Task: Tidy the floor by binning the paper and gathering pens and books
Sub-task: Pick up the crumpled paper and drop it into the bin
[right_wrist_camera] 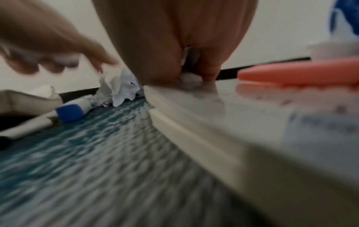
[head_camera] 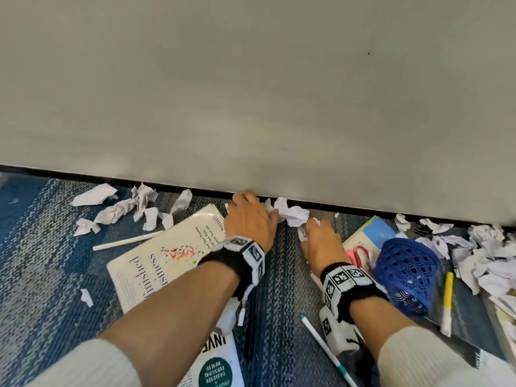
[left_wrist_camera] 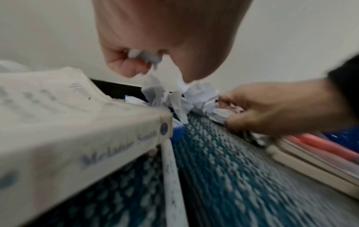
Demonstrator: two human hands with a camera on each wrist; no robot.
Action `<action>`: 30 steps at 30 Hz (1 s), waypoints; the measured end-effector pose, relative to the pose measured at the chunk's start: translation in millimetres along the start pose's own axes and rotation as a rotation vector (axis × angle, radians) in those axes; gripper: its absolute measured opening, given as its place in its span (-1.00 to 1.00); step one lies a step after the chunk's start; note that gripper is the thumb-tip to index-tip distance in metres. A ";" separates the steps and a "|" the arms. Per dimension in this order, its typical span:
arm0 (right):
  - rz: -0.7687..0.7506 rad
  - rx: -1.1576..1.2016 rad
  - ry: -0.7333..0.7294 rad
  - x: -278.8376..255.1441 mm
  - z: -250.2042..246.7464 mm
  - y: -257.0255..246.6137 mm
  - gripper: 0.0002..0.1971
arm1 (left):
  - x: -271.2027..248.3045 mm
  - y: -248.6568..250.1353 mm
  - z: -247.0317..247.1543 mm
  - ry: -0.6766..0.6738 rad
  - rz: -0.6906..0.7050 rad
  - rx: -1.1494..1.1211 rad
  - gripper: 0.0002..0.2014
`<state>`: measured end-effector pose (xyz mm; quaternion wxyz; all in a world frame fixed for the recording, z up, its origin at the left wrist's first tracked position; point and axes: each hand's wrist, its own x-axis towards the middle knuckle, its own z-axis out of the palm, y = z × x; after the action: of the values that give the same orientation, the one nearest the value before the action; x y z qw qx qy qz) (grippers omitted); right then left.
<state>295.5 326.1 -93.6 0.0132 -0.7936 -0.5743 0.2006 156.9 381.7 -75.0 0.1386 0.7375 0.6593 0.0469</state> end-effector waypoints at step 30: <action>-0.033 0.062 0.192 -34.5 -2.7 7.7 -0.70 | 14.8 5.6 13.0 -0.232 0.546 0.030 -0.82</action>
<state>294.4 292.4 -82.6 0.0962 -0.7988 -0.5769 0.1411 167.4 393.9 -87.6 0.1844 0.8900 0.4169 -0.0122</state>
